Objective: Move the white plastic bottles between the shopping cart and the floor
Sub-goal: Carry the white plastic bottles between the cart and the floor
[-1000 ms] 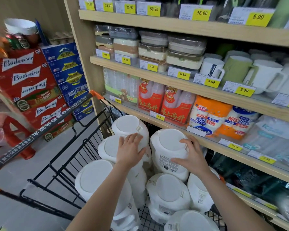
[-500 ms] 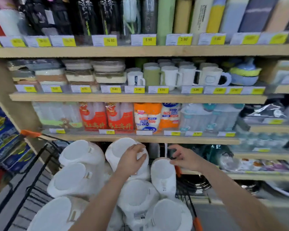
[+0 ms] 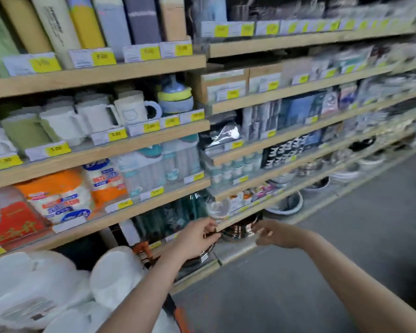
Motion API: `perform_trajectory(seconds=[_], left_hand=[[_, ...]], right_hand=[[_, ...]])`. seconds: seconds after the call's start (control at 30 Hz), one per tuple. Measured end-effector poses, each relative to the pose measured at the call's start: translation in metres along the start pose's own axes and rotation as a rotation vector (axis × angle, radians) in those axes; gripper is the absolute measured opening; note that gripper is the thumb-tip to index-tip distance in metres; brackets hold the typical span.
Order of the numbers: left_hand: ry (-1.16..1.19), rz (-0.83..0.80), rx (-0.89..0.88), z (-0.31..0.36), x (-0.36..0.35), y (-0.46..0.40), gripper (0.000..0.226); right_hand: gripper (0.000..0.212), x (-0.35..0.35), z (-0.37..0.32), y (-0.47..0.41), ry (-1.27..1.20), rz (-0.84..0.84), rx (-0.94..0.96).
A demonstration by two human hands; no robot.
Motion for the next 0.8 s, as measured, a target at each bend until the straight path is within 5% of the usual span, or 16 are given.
perform_trajectory(seconds=[0.37, 0.8], left_hand=[[0.161, -0.103, -0.051, 0.193, -0.183, -0.149, 0.023], [0.207, -0.265, -0.151, 0.31, -0.352, -0.37, 0.027]], right_hand=[[0.034, 0.161, 0.21, 0.032, -0.248, 0.119, -0.235], [0.02, 0.301, 0.399, -0.052, -0.43, 0.353, -0.367]])
Point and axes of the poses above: each hand's wrist, its own y-axis away from the middle knuckle, its own x-axis out of the back of the hand, z = x × y, the point moved 1 cm from there along -y, towards the middle knuckle, and after that the axes turned 12 degrees about z, right-handed, at the moved point
